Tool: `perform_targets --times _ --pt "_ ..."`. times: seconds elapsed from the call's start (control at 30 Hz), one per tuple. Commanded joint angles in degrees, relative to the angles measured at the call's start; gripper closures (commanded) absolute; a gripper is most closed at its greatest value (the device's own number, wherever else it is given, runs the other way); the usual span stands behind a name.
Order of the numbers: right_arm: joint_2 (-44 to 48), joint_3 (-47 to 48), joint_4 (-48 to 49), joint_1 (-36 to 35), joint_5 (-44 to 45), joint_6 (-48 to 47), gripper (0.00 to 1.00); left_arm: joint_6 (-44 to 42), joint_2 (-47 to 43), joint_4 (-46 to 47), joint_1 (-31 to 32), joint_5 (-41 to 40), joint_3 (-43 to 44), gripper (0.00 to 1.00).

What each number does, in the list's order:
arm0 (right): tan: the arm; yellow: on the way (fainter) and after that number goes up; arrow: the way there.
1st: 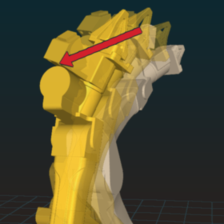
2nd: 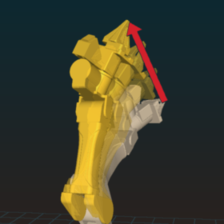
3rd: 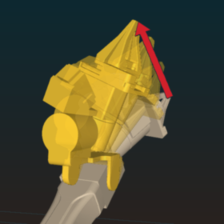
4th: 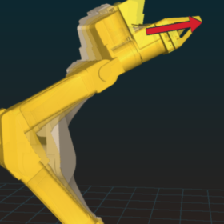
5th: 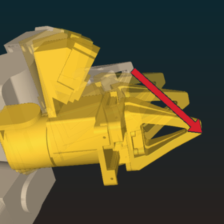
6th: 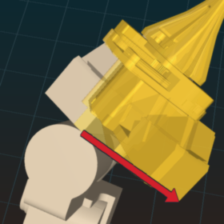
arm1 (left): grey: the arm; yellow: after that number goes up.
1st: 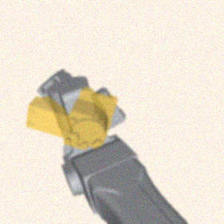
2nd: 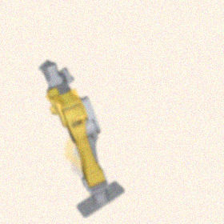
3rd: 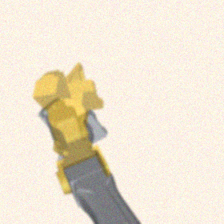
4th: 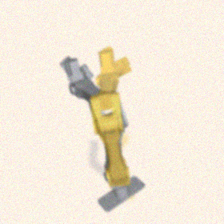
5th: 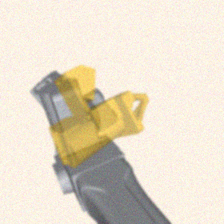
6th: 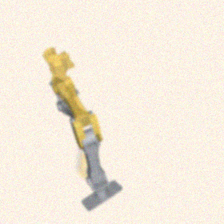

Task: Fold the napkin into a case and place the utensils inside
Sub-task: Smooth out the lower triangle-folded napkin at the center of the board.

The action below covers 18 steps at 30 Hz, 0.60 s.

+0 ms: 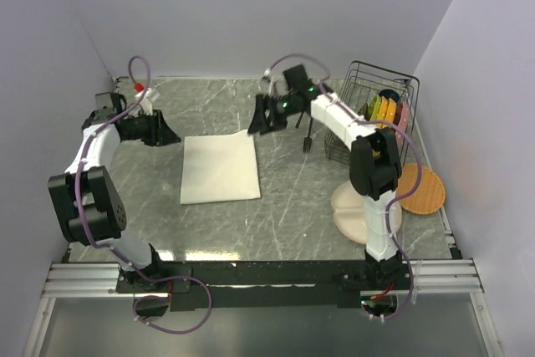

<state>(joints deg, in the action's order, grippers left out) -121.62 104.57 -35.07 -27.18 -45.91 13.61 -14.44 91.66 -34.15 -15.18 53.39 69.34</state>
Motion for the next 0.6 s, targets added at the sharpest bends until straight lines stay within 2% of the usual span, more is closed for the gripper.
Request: perform_targets --times 0.0,0.13,0.23,0.4,0.5,0.57 --pt "-5.7 10.8 1.4 3.4 6.9 2.5 0.35 -8.7 1.2 -1.4 5.7 -3.0 1.9 0.68" --pt "-12.6 17.5 3.6 4.5 6.9 4.2 0.45 -11.8 3.7 -1.8 10.9 -6.0 1.6 0.71" --pt "-15.8 19.7 6.1 4.4 4.2 5.5 0.53 -10.6 6.5 0.4 13.1 -4.9 1.6 0.72" --pt "-13.2 10.9 17.4 2.3 -5.4 12.7 0.58 -3.1 13.0 3.0 14.2 -2.4 3.0 0.72" --pt "-11.4 5.8 23.6 0.7 -7.6 17.1 0.58 -0.2 15.9 3.4 14.2 -1.6 4.0 0.72" --pt "-12.3 5.7 25.6 -0.6 -7.7 19.4 0.58 1.8 16.6 4.3 14.1 -1.3 3.7 0.72"
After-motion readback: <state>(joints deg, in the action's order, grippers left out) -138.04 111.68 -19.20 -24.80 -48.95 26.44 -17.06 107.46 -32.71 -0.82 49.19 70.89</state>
